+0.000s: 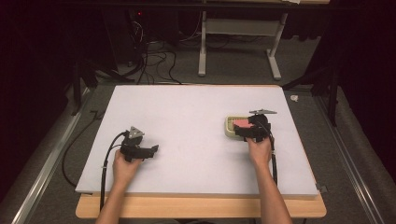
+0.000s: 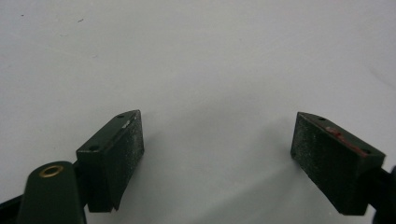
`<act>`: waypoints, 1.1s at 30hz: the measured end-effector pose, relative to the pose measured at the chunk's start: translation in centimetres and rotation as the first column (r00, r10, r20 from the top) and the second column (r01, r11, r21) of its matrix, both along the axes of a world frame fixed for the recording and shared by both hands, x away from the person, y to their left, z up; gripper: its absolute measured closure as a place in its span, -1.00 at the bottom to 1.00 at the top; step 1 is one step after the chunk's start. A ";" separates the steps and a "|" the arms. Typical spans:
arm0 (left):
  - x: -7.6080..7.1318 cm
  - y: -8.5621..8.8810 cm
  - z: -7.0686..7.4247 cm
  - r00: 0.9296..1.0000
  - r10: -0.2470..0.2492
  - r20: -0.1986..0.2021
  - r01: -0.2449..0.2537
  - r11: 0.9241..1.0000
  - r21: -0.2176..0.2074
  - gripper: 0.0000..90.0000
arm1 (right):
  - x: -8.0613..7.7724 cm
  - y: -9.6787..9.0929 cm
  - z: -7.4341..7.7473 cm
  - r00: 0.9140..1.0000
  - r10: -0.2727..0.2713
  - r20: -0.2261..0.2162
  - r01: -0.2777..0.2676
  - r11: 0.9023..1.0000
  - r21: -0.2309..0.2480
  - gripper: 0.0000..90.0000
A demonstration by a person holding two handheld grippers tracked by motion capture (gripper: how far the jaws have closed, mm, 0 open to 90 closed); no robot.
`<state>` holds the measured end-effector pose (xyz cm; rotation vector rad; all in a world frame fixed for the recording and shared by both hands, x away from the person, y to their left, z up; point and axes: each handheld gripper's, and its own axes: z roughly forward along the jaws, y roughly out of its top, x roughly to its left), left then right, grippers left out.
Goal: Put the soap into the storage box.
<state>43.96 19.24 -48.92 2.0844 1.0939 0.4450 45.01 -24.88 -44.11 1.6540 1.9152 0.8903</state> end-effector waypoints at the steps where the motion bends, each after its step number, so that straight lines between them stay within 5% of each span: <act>1: 0.0 0.0 0.0 1.000 0.000 0.000 0.000 1.000 0.000 -0.61 | -0.1 0.0 0.1 1.000 0.000 0.003 0.000 1.000 0.000 -0.70; 10: 0.0 0.0 0.0 1.000 0.002 0.001 -0.002 1.000 -0.002 -0.60 | -0.3 -0.1 0.2 1.000 0.002 0.002 -0.002 1.000 -0.014 -0.69; 33: 0.0 0.0 0.0 1.000 0.001 0.000 -0.001 1.000 -0.002 -0.60 | -2.5 -0.9 2.5 0.995 0.036 0.091 -0.035 0.999 -0.010 -0.66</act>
